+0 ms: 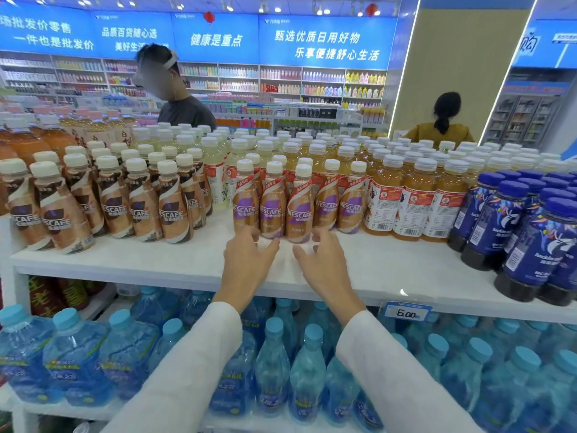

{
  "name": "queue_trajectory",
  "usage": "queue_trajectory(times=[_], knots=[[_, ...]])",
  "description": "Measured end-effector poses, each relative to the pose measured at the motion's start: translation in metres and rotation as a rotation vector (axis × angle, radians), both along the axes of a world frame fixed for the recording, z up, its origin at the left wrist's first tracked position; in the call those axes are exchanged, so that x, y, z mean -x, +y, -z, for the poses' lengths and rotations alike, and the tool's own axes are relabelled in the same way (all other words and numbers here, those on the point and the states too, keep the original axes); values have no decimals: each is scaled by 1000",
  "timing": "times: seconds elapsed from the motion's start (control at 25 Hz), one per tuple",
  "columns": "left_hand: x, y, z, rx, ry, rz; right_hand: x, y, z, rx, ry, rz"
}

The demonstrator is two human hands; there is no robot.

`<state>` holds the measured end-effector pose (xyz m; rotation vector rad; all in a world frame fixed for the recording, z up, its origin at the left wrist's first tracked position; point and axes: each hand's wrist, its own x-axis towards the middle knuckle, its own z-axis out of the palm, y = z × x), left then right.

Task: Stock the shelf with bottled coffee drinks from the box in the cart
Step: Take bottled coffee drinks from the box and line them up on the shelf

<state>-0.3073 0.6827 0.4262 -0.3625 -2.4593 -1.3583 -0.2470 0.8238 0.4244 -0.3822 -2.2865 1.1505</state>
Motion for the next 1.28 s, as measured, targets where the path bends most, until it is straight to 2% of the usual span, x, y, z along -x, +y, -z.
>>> queue_trajectory(times=[0.32,0.52,0.72,0.92,1.08,1.28], knots=[[-100,-80,38,-236,-32,-79,-85,-55,25,120,102,-241],[-155,-148,80,-322,-131,-211,-111,-123,71,206,60,-401],[-206,-248,139,-385,-253,-446,-121,-213,128,248,-213,-557],[-267,-368,191,-442,-464,-648,-136,-321,183,336,-510,-658],[-318,-449,235,-445,-552,-760,-150,-404,221,229,-714,-721],[-361,-514,281,-482,-659,-887,-157,-499,244,92,-878,-851]])
